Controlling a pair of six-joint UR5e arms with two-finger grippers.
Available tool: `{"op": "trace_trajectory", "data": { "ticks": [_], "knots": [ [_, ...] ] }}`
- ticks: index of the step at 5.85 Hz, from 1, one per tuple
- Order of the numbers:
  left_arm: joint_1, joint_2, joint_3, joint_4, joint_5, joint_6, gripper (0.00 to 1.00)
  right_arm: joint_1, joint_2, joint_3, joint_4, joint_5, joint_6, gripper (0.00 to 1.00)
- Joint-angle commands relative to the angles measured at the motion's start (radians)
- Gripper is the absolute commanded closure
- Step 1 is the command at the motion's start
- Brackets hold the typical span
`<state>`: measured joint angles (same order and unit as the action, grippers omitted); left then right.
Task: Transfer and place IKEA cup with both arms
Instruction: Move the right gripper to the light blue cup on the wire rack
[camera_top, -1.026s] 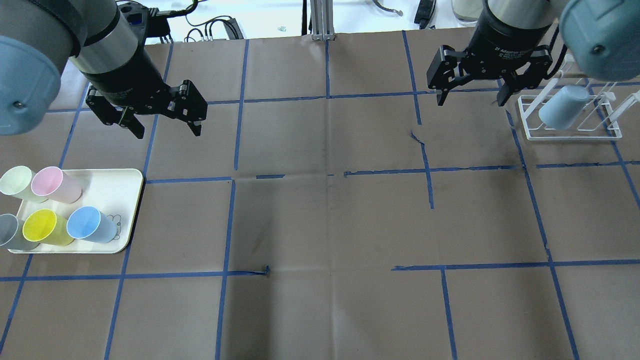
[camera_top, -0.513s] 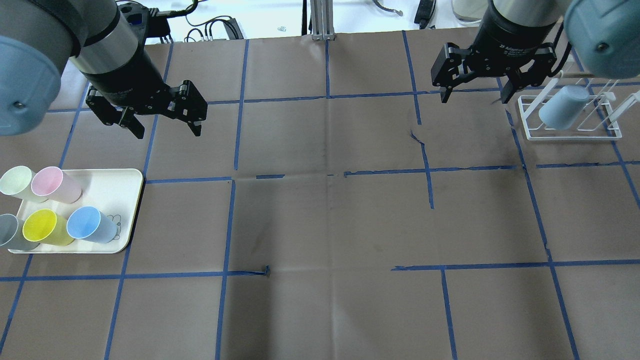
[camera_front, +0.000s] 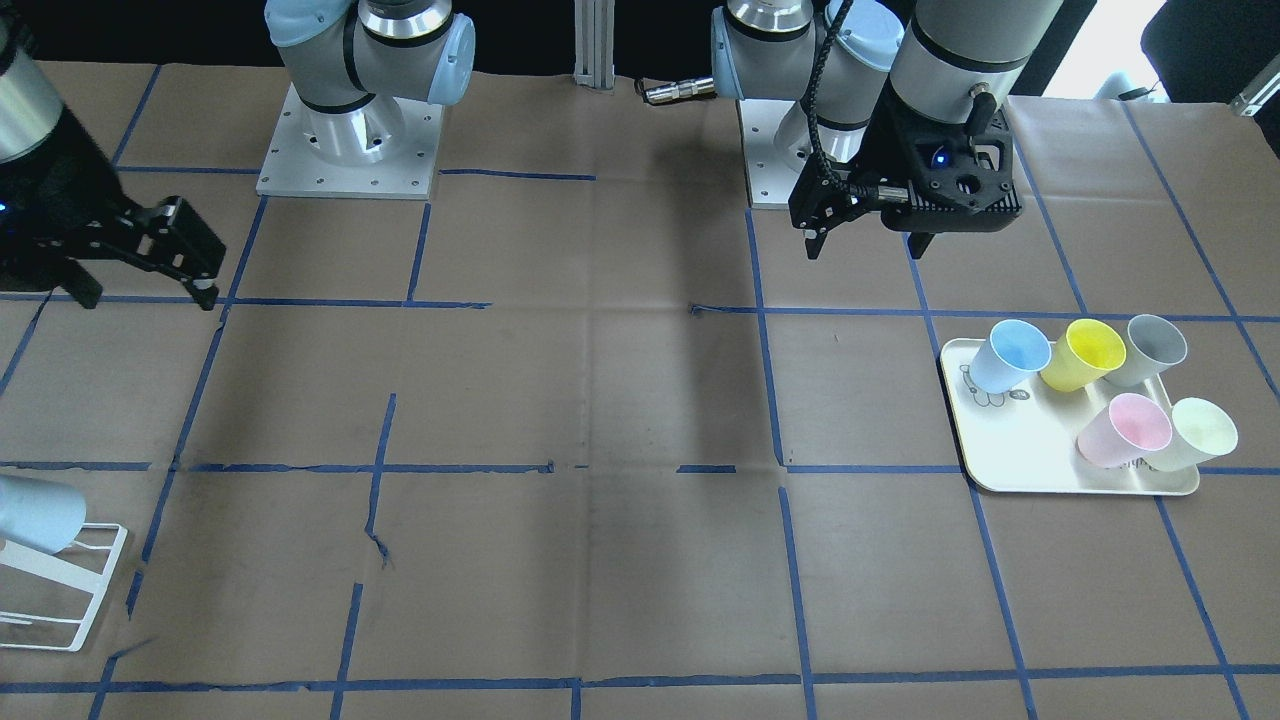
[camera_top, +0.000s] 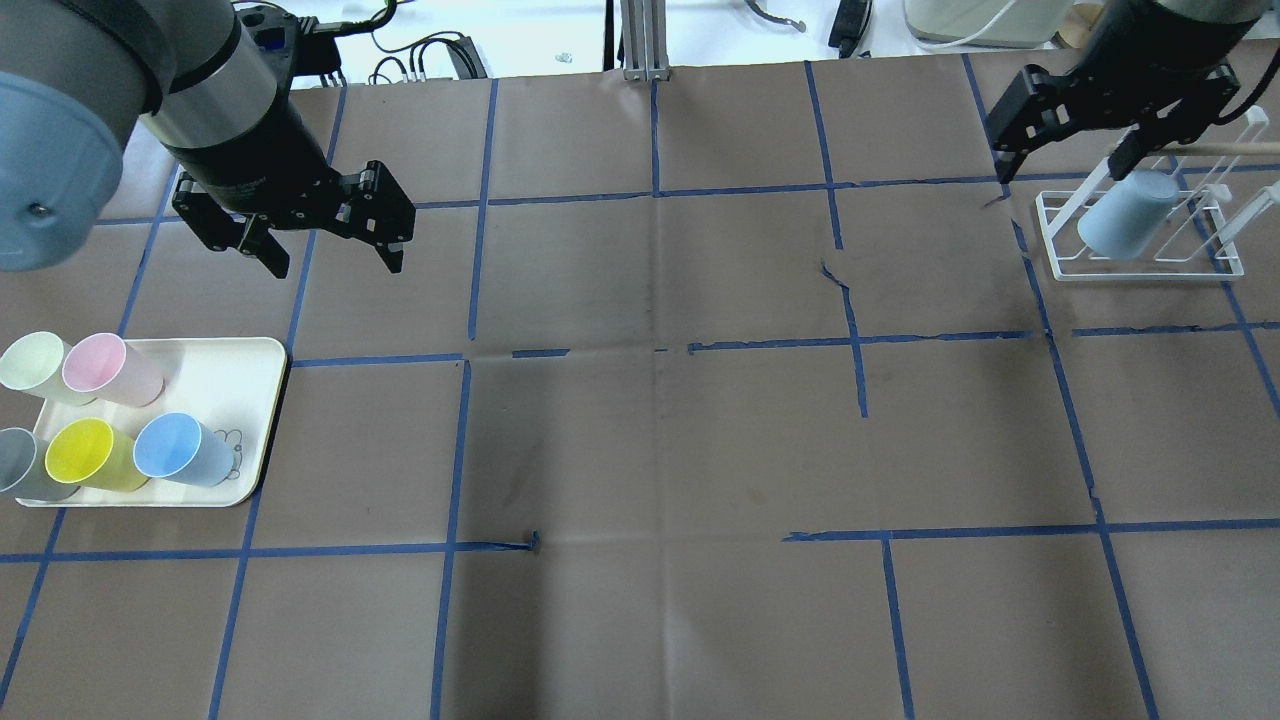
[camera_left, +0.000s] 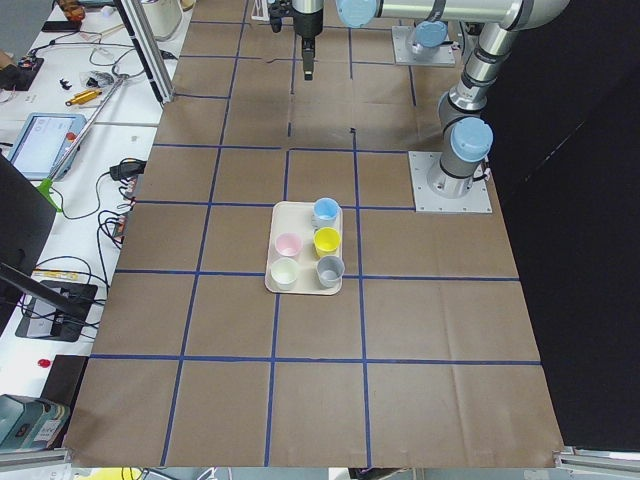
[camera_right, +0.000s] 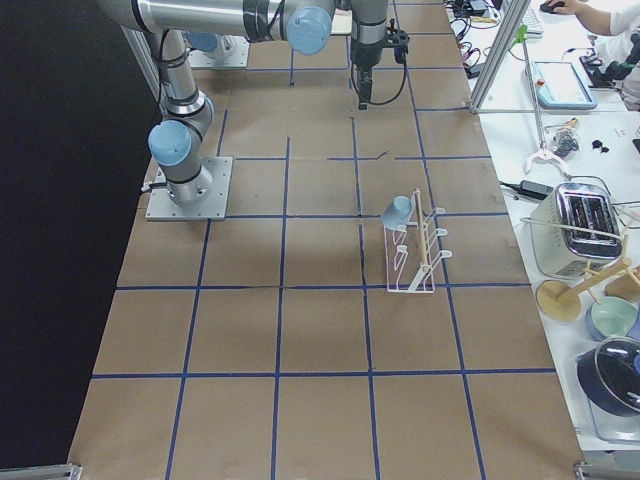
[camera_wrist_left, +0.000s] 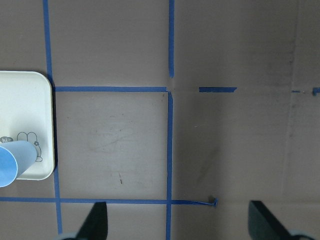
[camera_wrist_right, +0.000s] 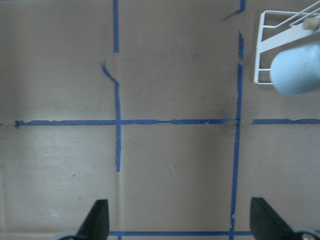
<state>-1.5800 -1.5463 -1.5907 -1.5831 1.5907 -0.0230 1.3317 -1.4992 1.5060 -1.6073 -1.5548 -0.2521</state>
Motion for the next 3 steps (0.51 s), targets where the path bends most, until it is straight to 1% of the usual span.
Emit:
{"op": "trace_trajectory", "data": {
  "ticks": [1,2,3],
  "knots": [
    [0.0,0.0,0.0,0.0,0.0,0.0,0.02,-0.136,0.084,-0.032,-0.066,-0.004,-0.225,0.0],
    [0.0,0.0,0.0,0.0,0.0,0.0,0.02,-0.188,0.144,-0.08,-0.094,-0.01,-0.315,0.0],
    [0.0,0.0,0.0,0.0,0.0,0.0,0.02,-0.228,0.186,-0.122,-0.094,-0.007,-0.376,0.0]
  ]
}}
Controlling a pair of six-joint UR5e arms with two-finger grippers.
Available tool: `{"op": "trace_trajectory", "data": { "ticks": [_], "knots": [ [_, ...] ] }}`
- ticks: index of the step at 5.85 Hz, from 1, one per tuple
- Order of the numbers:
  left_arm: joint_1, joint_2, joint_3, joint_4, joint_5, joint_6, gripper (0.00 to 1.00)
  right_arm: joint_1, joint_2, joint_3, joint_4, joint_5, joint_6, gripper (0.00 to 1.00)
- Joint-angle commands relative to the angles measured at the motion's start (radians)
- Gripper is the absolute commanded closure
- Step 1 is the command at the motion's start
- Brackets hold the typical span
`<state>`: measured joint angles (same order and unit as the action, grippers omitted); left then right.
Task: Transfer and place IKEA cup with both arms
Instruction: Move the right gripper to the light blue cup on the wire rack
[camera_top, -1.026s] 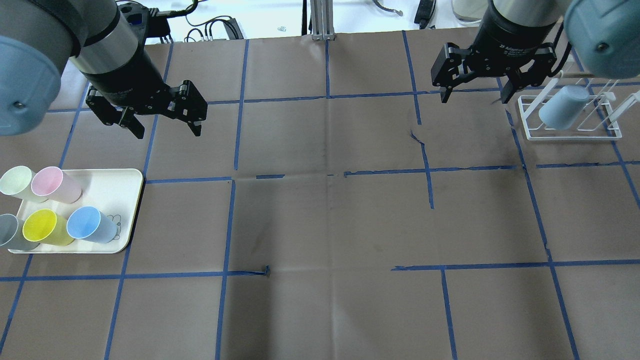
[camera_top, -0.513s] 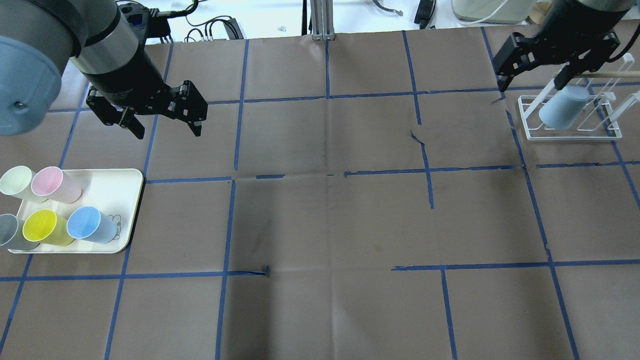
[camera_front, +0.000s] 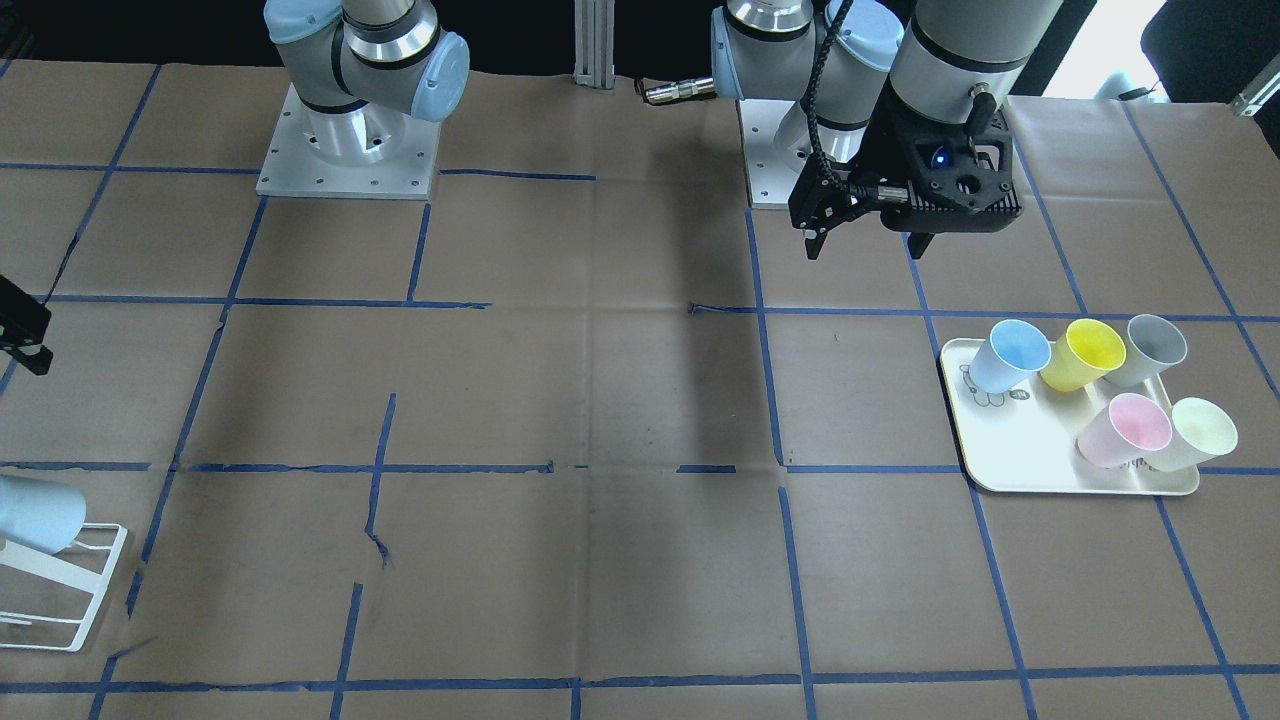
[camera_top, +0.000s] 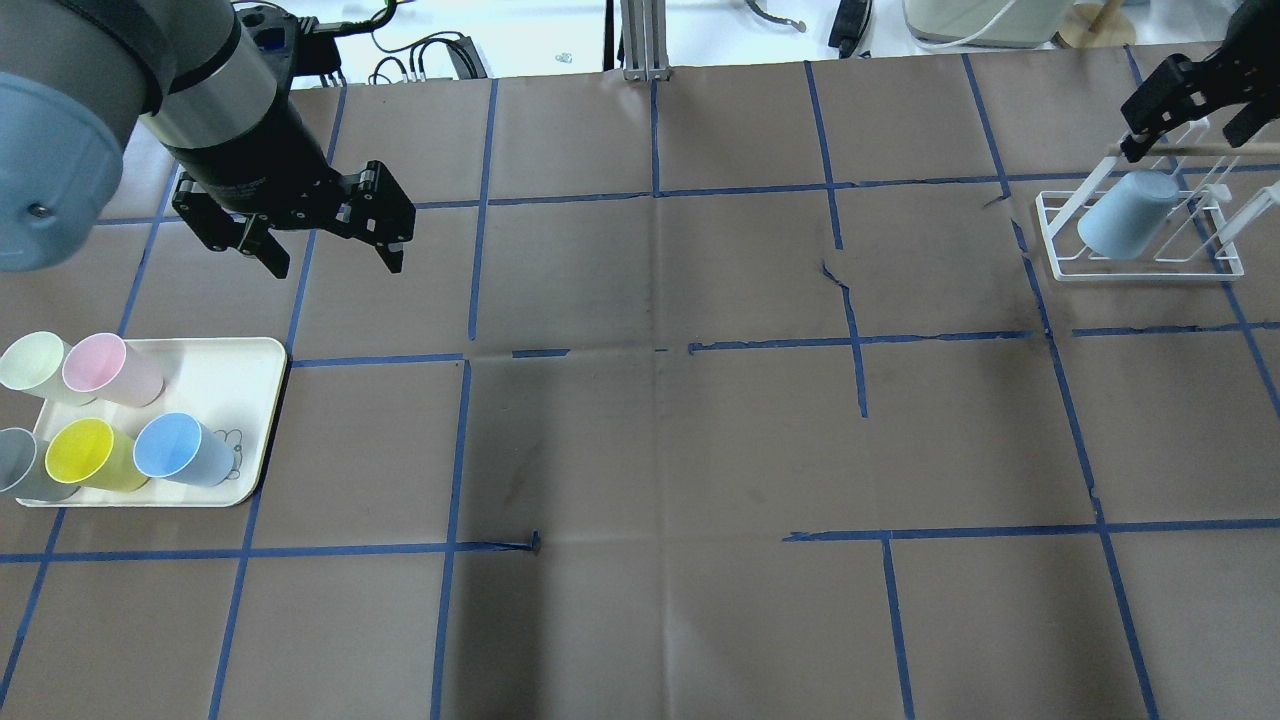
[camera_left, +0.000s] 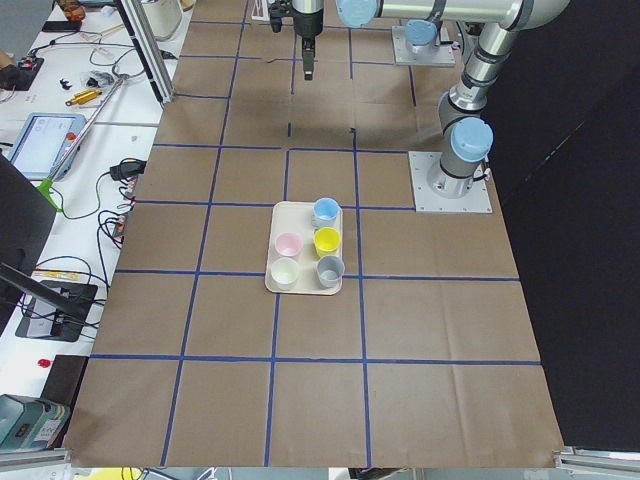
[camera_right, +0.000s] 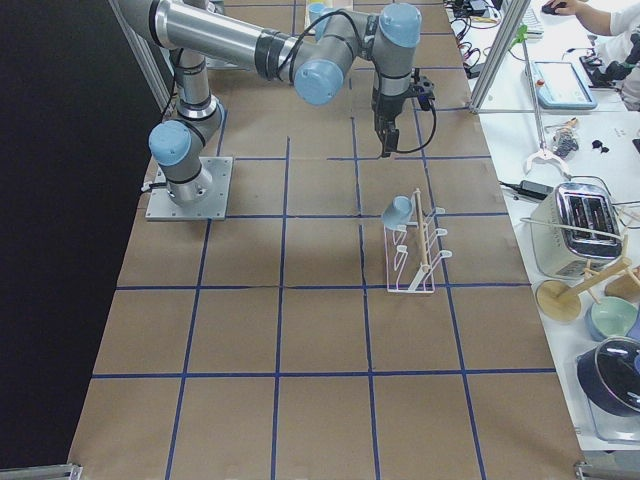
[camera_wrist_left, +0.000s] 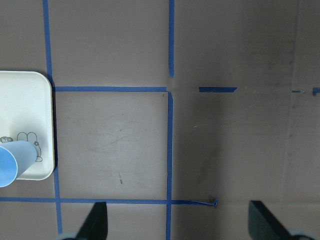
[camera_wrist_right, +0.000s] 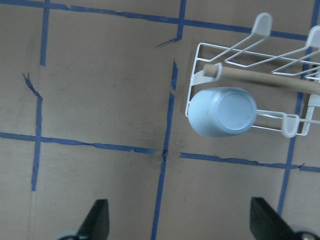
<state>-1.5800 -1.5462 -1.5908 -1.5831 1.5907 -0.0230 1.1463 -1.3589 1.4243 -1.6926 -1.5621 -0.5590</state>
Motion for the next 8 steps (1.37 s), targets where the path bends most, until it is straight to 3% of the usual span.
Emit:
{"op": "trace_trajectory", "data": {
  "ticks": [1,7,8],
  "knots": [
    [0.0,0.0,0.0,0.0,0.0,0.0,0.02,-0.065,0.082,-0.071,-0.021,0.004,-0.1,0.0],
    [0.0,0.0,0.0,-0.002,0.0,0.0,0.02,-0.057,0.214,-0.061,-0.056,0.011,-0.111,0.0],
    [0.0,0.0,0.0,-0.002,0.0,0.0,0.02,-0.057,0.234,-0.018,-0.164,0.011,-0.11,0.0]
  ]
}}
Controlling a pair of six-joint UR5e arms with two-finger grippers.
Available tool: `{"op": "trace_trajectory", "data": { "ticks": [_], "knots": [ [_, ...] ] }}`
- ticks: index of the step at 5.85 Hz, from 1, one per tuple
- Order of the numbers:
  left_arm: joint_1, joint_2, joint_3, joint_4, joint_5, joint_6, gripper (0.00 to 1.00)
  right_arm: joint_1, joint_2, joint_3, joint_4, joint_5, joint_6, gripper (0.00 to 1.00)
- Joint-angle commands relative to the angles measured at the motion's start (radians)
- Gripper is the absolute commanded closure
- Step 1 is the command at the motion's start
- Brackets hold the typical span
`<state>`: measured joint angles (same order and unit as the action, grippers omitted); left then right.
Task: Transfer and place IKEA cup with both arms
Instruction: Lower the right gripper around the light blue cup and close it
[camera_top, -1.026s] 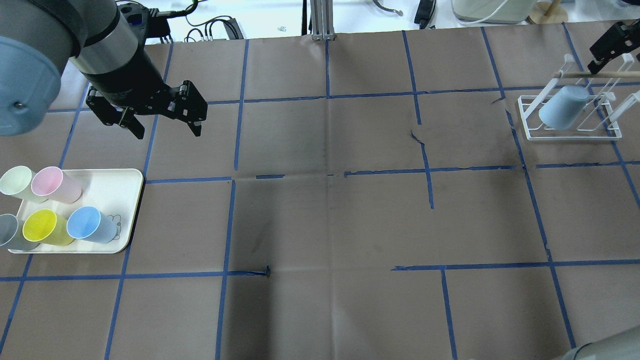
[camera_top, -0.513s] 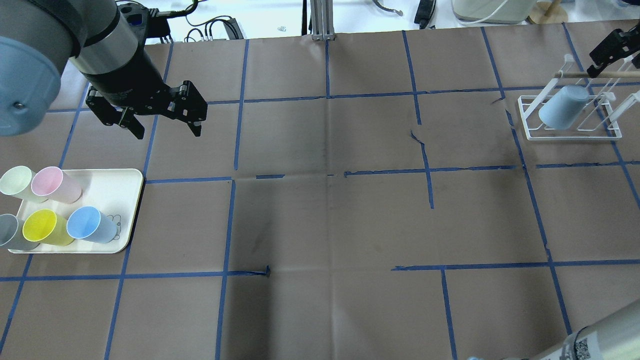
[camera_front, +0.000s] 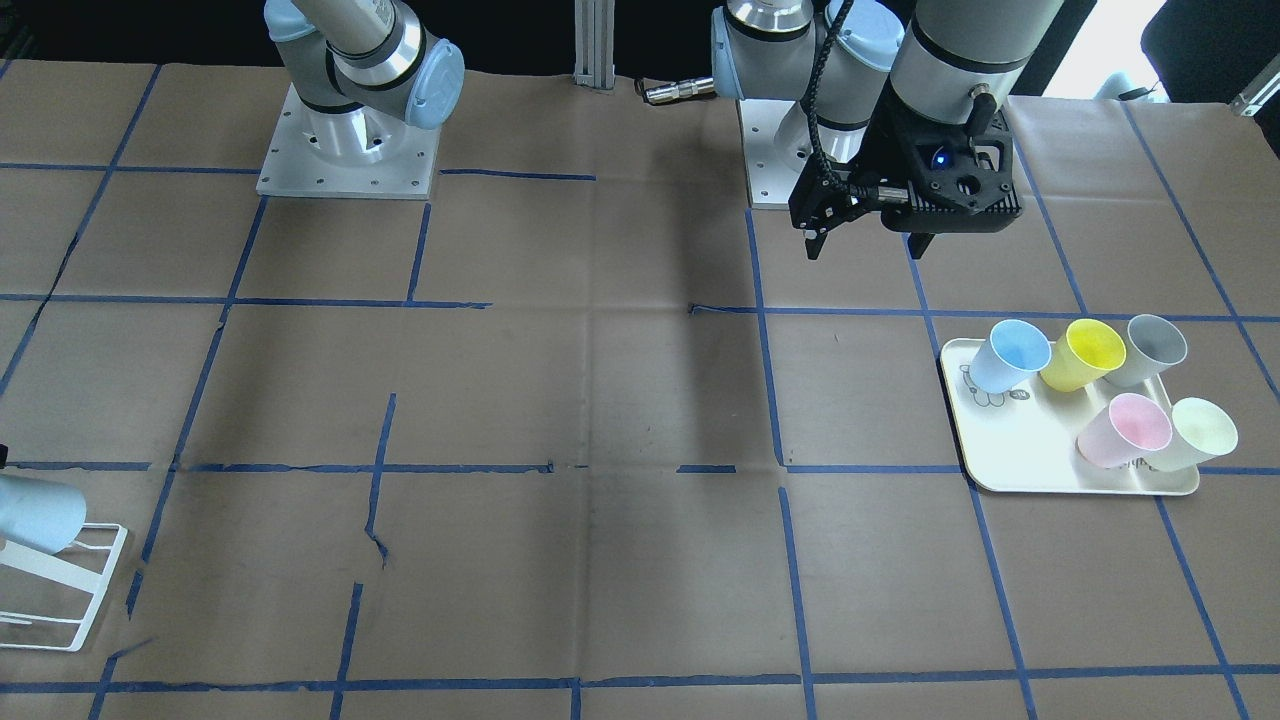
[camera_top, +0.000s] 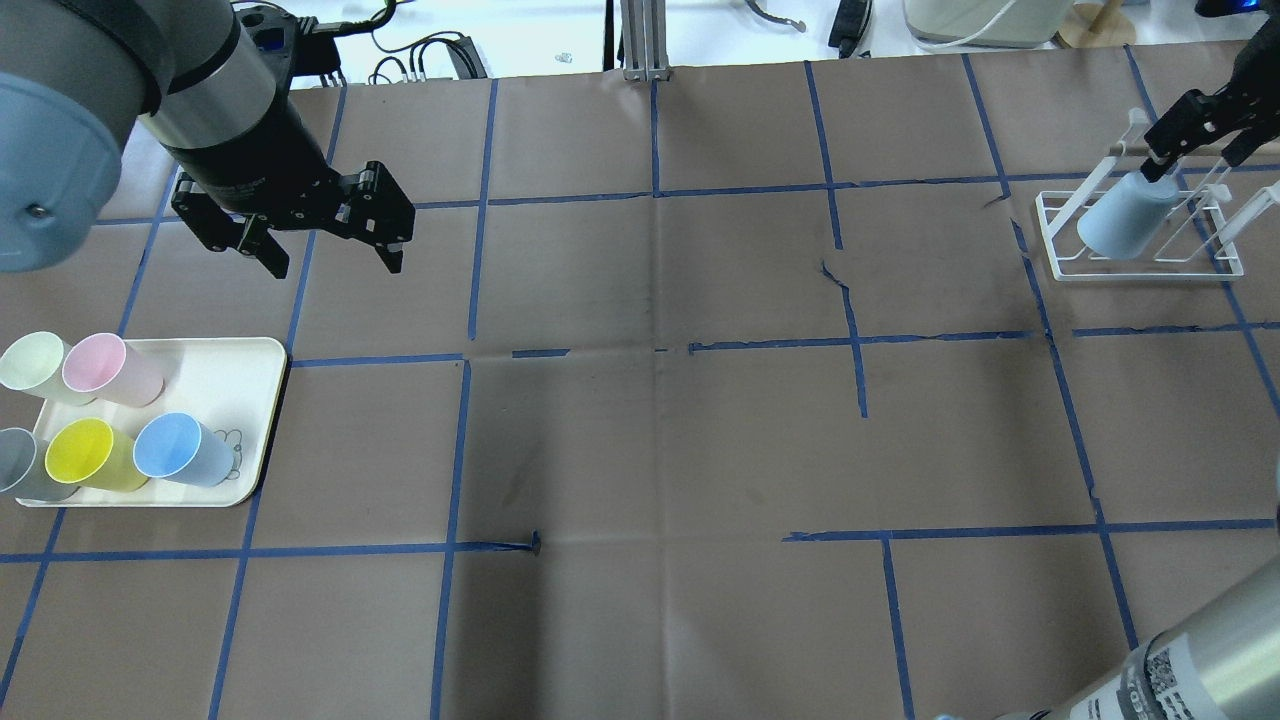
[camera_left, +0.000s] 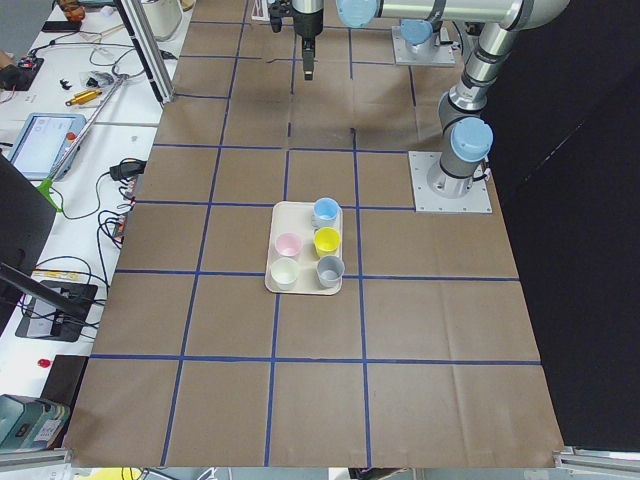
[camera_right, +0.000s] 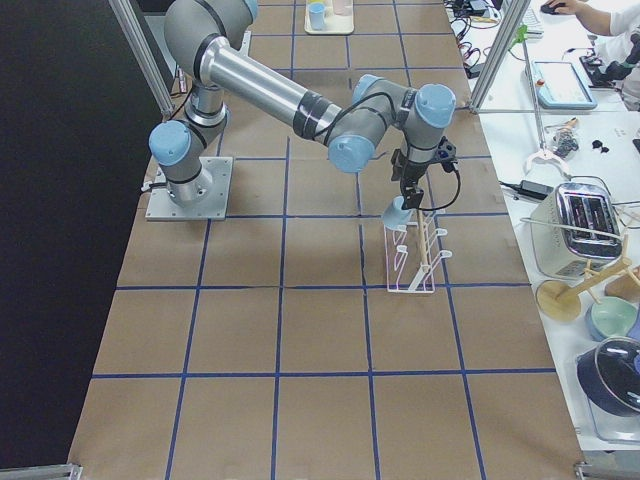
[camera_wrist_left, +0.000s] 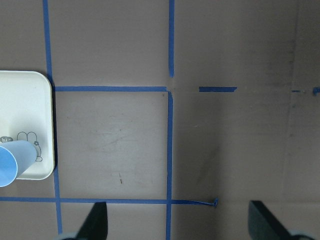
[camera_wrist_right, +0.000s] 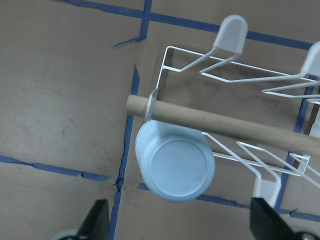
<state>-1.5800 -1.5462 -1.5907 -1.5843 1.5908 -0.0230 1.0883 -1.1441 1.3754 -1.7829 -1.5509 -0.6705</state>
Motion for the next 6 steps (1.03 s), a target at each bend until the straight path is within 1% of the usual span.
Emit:
{"op": "trace_trajectory", "data": {
  "ticks": [1,5,6],
  "knots": [
    [0.0,0.0,0.0,0.0,0.0,0.0,0.02,0.002,0.017,0.068,-0.108,-0.002,0.009,0.0],
    [0.0,0.0,0.0,0.0,0.0,0.0,0.02,0.01,0.021,0.103,-0.13,-0.002,0.012,0.0],
    [0.0,0.0,0.0,0.001,0.0,0.0,0.02,0.01,0.023,0.103,-0.191,-0.002,0.006,0.0]
  ]
}}
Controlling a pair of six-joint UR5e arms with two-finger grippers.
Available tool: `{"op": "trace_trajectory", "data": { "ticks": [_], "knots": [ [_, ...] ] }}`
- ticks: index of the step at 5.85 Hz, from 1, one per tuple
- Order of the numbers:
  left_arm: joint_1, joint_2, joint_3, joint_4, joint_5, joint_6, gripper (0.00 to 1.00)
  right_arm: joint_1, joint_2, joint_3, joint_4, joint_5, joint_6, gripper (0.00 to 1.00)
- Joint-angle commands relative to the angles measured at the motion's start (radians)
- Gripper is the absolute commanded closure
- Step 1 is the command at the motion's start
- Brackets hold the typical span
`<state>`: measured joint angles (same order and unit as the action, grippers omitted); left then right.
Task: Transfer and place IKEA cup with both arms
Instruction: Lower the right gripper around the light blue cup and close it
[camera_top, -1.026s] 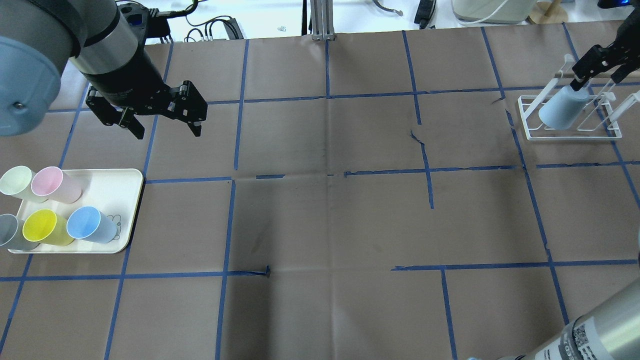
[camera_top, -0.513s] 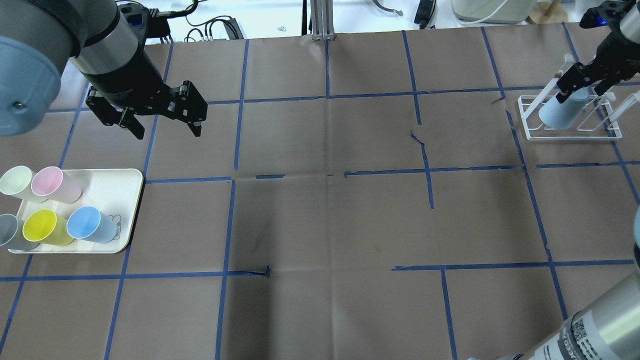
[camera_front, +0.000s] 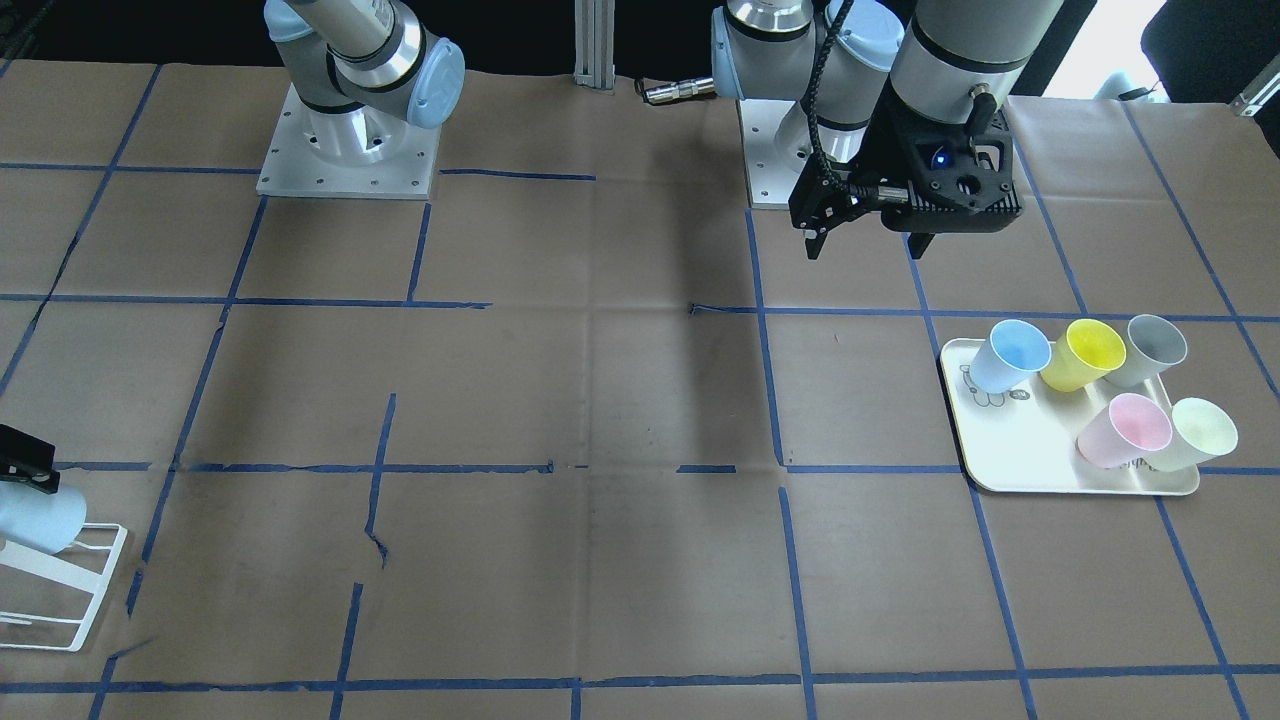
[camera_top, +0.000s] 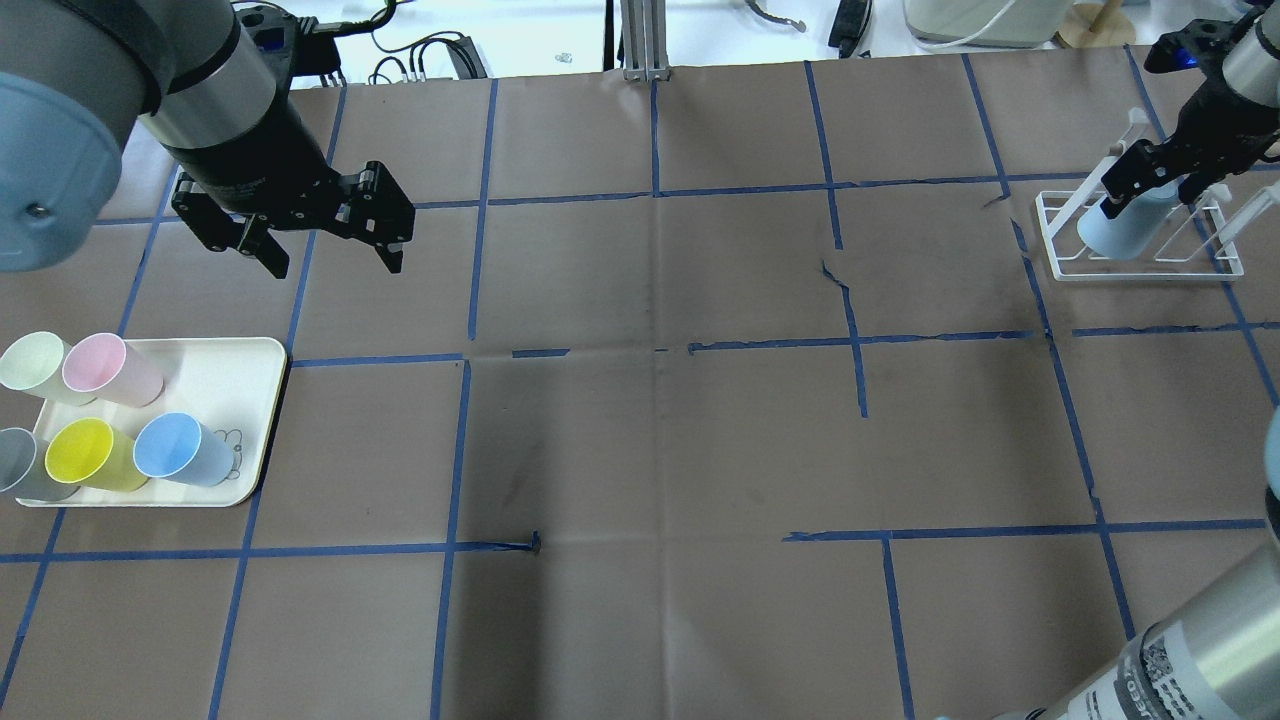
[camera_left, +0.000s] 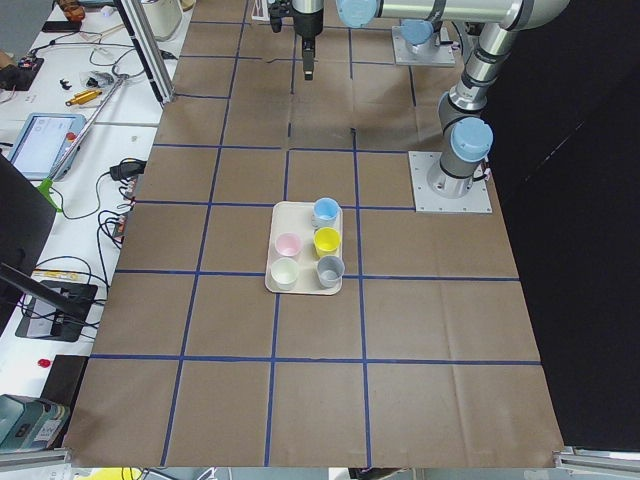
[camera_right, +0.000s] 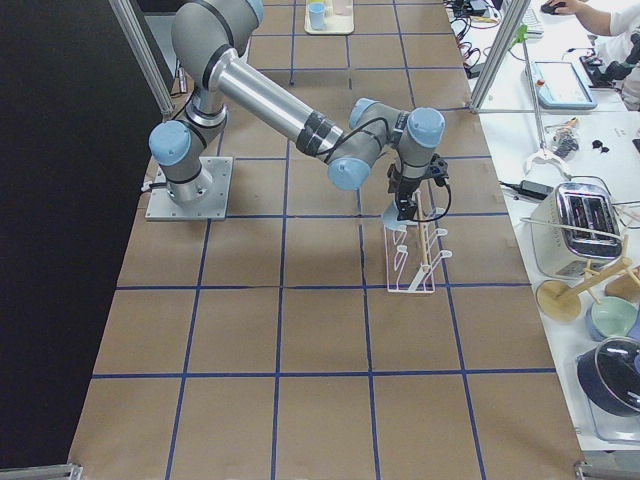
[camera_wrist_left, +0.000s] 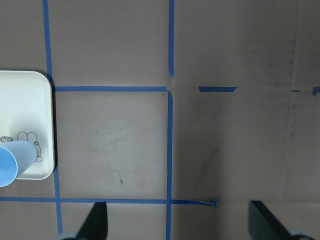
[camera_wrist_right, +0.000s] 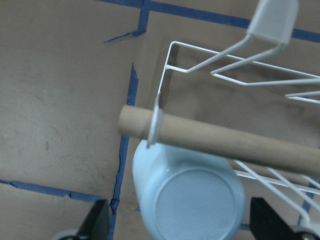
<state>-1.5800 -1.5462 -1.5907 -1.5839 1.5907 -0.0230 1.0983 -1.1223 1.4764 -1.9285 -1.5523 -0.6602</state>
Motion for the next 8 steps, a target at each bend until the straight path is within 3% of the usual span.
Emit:
{"op": "trace_trajectory", "data": {
  "ticks": [1,3,6,8],
  "knots": [
    [0.011,0.0,0.002,0.001,0.0,0.0,0.02,0.0,0.002,0.004,-0.058,-0.002,-0.007,0.0],
    [0.0,-0.003,0.003,0.002,-0.003,-0.009,0.02,0.0,0.001,0.011,-0.061,0.0,0.002,0.1],
    [0.005,0.0,0.002,0.001,-0.002,-0.002,0.02,0.0,-0.007,0.019,-0.056,0.001,0.004,0.54],
    [0.002,0.0,0.002,0.001,-0.002,-0.002,0.02,0.0,-0.027,-0.002,-0.046,0.003,0.004,0.57]
  ]
}}
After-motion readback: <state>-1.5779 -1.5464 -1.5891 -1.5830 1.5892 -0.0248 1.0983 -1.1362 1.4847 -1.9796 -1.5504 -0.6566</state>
